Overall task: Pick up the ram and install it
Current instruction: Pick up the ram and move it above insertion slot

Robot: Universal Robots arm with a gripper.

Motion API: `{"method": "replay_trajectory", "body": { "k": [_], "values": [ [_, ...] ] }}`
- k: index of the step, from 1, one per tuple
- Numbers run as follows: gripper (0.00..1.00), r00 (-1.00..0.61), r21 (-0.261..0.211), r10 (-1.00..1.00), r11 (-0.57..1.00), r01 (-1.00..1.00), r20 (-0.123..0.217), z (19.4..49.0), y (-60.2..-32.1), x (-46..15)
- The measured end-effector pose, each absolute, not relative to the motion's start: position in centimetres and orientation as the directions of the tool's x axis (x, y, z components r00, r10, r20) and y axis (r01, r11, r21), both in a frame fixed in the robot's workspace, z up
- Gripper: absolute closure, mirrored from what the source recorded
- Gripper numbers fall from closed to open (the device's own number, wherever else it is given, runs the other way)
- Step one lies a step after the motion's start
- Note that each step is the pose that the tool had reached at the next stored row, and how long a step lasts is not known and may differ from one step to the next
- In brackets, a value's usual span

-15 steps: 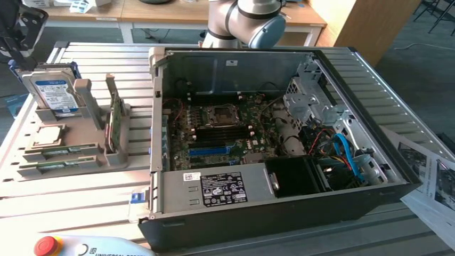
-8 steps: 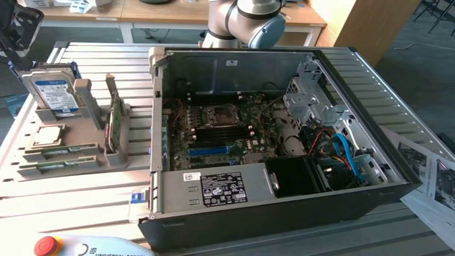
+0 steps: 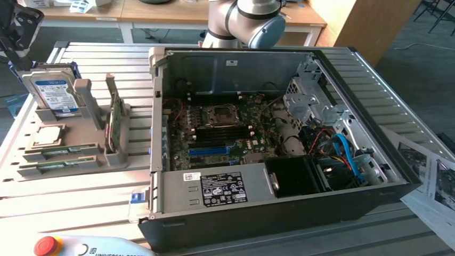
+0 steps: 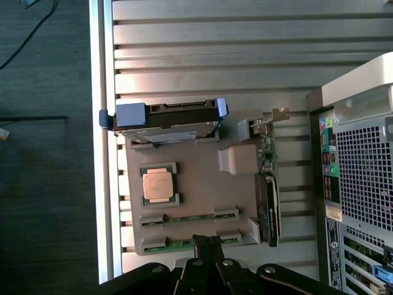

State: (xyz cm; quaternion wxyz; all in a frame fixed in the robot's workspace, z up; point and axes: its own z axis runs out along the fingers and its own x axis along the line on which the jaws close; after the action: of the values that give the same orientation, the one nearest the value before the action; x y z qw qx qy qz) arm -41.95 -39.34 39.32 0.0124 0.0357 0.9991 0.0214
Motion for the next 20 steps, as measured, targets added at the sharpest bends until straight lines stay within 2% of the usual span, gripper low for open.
{"method": "replay_trajectory", "body": {
  "k": [20],
  "values": [
    [0.90, -0.999, 0.044, 0.032, 0.999, 0.030, -0.023, 39.32, -39.34, -41.95]
  ]
}}
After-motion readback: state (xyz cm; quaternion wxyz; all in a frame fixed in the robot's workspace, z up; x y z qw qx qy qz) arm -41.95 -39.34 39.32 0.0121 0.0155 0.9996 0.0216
